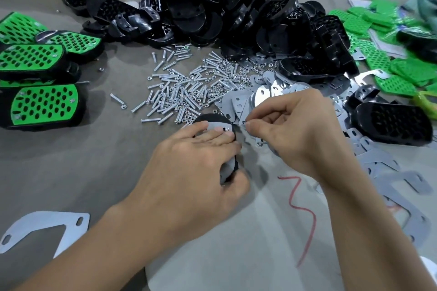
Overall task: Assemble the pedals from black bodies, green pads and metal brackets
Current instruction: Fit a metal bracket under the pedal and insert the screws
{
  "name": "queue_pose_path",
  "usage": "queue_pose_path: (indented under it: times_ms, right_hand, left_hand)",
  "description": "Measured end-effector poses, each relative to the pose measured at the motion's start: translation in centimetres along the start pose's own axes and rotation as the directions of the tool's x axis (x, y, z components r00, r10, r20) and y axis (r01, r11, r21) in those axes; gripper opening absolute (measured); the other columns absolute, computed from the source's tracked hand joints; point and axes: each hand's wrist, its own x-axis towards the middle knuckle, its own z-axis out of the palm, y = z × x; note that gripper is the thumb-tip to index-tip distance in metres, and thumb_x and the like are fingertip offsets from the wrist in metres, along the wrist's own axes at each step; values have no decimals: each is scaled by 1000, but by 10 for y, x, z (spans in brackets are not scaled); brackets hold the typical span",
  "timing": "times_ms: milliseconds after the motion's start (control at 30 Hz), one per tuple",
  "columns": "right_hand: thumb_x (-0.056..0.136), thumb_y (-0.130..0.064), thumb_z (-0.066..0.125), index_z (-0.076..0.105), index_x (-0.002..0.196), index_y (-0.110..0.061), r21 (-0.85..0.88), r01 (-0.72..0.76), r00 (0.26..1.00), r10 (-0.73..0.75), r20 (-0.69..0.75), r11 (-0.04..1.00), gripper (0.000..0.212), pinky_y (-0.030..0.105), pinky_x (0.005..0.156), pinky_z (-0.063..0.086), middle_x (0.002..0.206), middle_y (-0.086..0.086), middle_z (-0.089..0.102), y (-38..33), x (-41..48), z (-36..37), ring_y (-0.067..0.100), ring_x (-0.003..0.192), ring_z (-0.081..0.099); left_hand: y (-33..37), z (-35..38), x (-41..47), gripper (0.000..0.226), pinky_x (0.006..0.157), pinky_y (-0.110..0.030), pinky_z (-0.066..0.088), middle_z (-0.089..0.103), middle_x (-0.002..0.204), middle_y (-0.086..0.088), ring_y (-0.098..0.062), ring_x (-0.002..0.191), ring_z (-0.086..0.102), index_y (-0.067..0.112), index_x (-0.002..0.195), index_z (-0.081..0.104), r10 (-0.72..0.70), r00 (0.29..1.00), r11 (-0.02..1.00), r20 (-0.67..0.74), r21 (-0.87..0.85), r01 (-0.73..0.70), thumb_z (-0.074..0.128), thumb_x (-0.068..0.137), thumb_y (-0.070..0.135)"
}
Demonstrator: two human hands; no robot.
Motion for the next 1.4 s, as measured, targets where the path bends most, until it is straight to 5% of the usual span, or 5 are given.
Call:
queue_pose_path:
  times_ms: [167, 333, 533, 1000, 1400]
  right_hand:
    - [77, -11, 84, 78, 71, -22, 28, 36, 999, -36, -6, 999, 14, 28, 45, 42, 58, 5, 66, -3, 1, 4, 11, 46, 49]
    - [74, -6, 82, 80, 73, -20, 5, 97, 994, -97, 58, 995, 15, 9, 46, 34, 49, -7, 60, -9, 7, 16, 4, 40, 44]
    - [75, -6, 83, 80, 72, -24, -81, 149, 984, -140, 107, 986, 19, 7, 47, 32, 46, -11, 52, -12, 15, 12, 6, 41, 42]
    - [74, -11, 84, 79, 72, -29, -373, 320, 941, -247, 232, 871, 19, 4, 59, 37, 54, -9, 63, -29, 15, 8, -4, 59, 56]
    - [79, -25, 80, 71, 66, -23, -426, 299, 942, -193, 274, 854, 16, 27, 62, 47, 55, -11, 62, -34, 19, 12, 11, 62, 56]
  left_hand:
    - [-1, 1, -5, 43, 113, -34, 41, 75, 120, -10, -18, 114, 71, 7, 108, 81, 5, 998, 998, 62, 59, -8, 57, 82, 31]
    - [-3, 4, -11, 42, 115, -40, 40, 72, 127, -13, -25, 120, 69, 1, 118, 76, 80, 994, 984, 73, 153, -91, 57, 88, 23]
    - [-1, 10, -15, 42, 102, -44, 55, 73, 124, -15, -27, 115, 72, 1, 118, 76, 138, 990, 943, 39, 301, -143, 52, 92, 22]
    - [-11, 5, -13, 35, 95, -42, 60, 75, 122, -9, -18, 112, 72, 6, 113, 78, 157, 988, 972, -8, 177, -153, 61, 89, 25]
    - [-9, 8, -16, 32, 94, -44, 60, 76, 118, -9, -18, 111, 73, 6, 108, 79, 126, 992, 983, -25, 135, -121, 77, 81, 23]
